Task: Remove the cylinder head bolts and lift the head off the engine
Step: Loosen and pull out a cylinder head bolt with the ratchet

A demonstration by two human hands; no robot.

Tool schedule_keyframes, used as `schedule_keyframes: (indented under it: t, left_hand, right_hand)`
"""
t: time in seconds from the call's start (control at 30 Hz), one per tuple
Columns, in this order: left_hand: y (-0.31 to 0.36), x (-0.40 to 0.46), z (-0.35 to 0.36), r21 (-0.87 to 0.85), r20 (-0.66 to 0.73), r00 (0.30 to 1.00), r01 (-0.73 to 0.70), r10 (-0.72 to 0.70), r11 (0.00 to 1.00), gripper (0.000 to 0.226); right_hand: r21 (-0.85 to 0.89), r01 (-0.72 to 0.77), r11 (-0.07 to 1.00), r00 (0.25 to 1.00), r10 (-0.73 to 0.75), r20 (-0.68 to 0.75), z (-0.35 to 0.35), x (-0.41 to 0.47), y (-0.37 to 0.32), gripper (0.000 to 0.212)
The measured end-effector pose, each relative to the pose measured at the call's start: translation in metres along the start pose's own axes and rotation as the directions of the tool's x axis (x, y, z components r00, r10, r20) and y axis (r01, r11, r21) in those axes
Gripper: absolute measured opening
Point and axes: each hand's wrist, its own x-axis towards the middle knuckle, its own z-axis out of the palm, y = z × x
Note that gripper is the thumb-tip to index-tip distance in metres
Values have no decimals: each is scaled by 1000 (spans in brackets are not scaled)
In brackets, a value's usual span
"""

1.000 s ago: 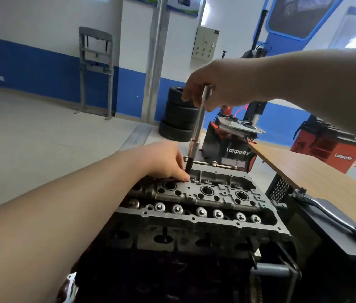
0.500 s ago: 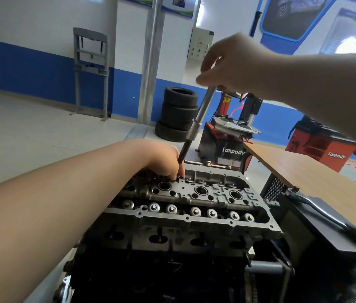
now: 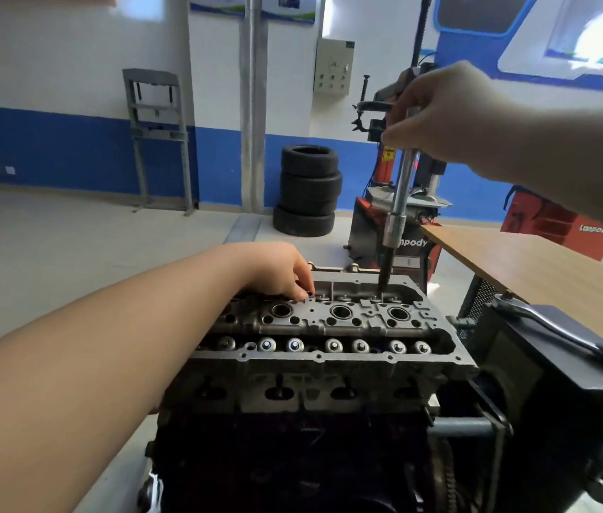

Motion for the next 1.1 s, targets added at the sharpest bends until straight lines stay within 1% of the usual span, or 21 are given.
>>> schedule_keyframes:
  t: [0.07,0.2,0.27,0.33,0.4,0.47,0.5,0.53,0.57,0.63,0.67,0.7,0.73,0.77,0.8,0.83,0.87,0.93,1.0,1.07,1.1]
  left_hand:
    - [-3,-4,4,-35,-34,999,-17,16,999,24]
    - [-6,-11,9,-196,-116,993,-26,3,980,20]
    - [-7,-14,10,-274,-183,983,-35,-17,961,16]
    - [-6,-17,9,-388,-251,967,-59,-44,920,9]
    - [0,-21,4,-565,-312,947,-125,-72,816,8]
    - [13,-26,-6,-727,-351,932,-210,-92,654,12]
    - [22,-28,-12,-787,-365,926,-250,-99,564,16]
    - [33,-31,-18,-833,-375,921,-284,-107,475,20]
    - [46,-33,-22,-866,-382,917,-312,-113,391,22]
    - [71,-37,-30,-905,-381,918,-346,-108,246,25]
    - [84,-39,-32,-915,-374,922,-350,-100,200,26]
    - [97,-40,-33,-921,-368,926,-349,-89,176,26]
    - [109,-40,-34,-922,-365,928,-349,-75,171,27]
    - [121,-39,-34,-921,-363,930,-349,-59,176,28]
    - [132,-38,-32,-921,-360,932,-349,-40,176,30]
    - [144,-36,-30,-923,-356,934,-348,-24,166,33]
    - [155,-34,-27,-925,-355,935,-348,-17,150,33]
    - [175,-27,-19,-915,-384,923,-378,-18,139,22]
    - [196,-21,-11,-881,-435,900,-428,9,204,8]
    - [216,-15,-2,-835,-467,880,-471,87,285,6]
    - [228,-12,2,-812,-475,872,-485,114,325,5]
  right_hand:
    - [27,-13,1000,1000,13,14,0,-4,5,6]
    - [75,-32,997,999,31,10,-3,-10,10,7]
    - [98,-39,994,999,40,-12,-4,-13,11,11]
    - [138,-57,989,998,59,-6,-5,-16,12,18]
    - [186,-121,975,991,109,73,-8,-21,14,24]
    - [228,-203,952,970,163,180,-12,-27,17,27]
    - [288,-247,925,956,184,230,-13,-31,18,28]
    - [387,-305,871,937,201,285,-13,-35,18,28]
    - [510,-373,775,916,222,333,-14,-39,17,27]
    - [722,-470,508,882,301,362,-14,-44,13,21]
    - [774,-484,407,866,350,357,-14,-45,14,18]
    - [786,-493,374,855,376,358,-15,-47,15,15]
    - [757,-513,405,849,368,379,-17,-49,17,10]
    - [697,-538,475,842,340,419,-20,-52,20,4]
    - [619,-553,558,831,312,461,-24,-57,24,7]
    - [546,-559,625,818,305,488,-28,-62,30,16]
    - [499,-560,662,812,316,491,-34,-67,37,23]
    - [456,-574,680,802,354,481,-49,-78,51,28]
    - [420,-587,692,790,376,484,-64,-92,69,28]
    - [414,-573,707,802,381,459,-79,-107,88,27]
    - [438,-569,696,811,387,439,-86,-116,98,26]
